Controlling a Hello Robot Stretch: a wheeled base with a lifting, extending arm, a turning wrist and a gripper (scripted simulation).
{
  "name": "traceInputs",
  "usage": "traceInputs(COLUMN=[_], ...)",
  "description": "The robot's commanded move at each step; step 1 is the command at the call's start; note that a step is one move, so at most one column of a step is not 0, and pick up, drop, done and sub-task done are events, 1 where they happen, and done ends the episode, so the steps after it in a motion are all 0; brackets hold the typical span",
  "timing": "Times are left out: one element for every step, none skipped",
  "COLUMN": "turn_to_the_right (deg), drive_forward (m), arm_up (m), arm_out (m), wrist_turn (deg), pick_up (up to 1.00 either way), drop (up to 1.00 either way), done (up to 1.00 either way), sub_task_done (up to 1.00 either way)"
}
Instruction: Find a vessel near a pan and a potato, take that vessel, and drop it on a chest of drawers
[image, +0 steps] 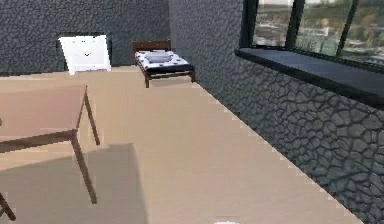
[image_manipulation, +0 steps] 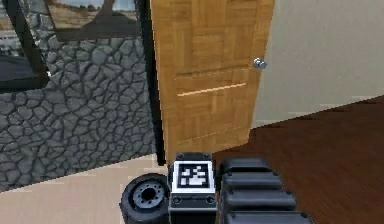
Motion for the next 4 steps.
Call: traceInputs(turn_to_the_right=[6.0, 0.0, 9.0, 0.0], drive_forward=[0.0, 1.0, 0.0, 0.15], arm_up=[0.0, 0.0, 0.0, 0.0], arm_out=[0.0, 0.0, 0.0, 0.0], wrist_turn=[0.0, 0.0, 0.0, 0.0], pick_up=[0.0, 0.0, 0.0, 0.0], drop=[0.0, 0.0, 0.0, 0.0], done=[0.0, 0.0, 0.0, 0.0], sub_task_done=[0.0, 0.0, 0.0, 0.0])
